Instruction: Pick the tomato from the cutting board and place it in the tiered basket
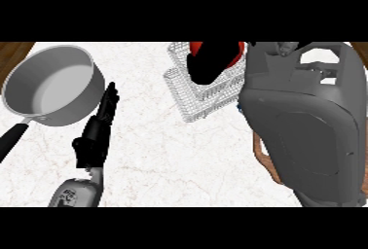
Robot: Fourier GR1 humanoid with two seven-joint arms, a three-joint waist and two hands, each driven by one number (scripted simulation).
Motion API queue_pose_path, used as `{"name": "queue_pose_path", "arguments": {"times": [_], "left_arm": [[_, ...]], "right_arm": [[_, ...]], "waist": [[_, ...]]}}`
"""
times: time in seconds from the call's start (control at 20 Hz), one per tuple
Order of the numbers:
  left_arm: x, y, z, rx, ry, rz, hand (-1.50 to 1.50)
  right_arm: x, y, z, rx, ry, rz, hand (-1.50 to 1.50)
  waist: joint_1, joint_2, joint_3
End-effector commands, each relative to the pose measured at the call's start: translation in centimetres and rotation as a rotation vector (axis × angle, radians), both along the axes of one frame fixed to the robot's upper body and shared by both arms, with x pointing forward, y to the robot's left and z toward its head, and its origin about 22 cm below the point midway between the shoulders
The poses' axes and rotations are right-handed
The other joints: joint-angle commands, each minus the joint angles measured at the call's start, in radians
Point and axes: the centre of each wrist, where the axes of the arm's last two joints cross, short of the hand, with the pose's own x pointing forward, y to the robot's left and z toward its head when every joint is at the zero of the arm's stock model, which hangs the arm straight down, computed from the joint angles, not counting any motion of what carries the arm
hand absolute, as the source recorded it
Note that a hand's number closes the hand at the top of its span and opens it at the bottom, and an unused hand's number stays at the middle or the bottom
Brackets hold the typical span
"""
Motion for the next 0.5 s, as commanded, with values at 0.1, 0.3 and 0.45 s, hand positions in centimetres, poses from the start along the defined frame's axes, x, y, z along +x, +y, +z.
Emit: {"name": "queue_pose_path", "arguments": {"times": [0.1, 0.3, 0.45], "left_arm": [[0.6, 2.1, 0.3, 0.005, 0.003, -0.001, 0.0], [0.6, -0.4, 0.6, -0.005, 0.002, -0.002, 0.0], [-0.3, 0.4, 0.2, -0.01, -0.008, -0.003, 0.0]], "right_arm": [[3.2, 0.4, -1.6, -0.037, -0.021, -0.039, 1.5], [6.8, -2.1, -2.3, -0.068, -0.049, -0.057, 1.5], [8.5, -1.4, -3.1, -0.079, -0.016, -0.079, 1.5]], "waist": [[-0.001, 0.001, 0.0], [0.002, 0.003, 0.0], [0.008, 0.004, 0.0]]}}
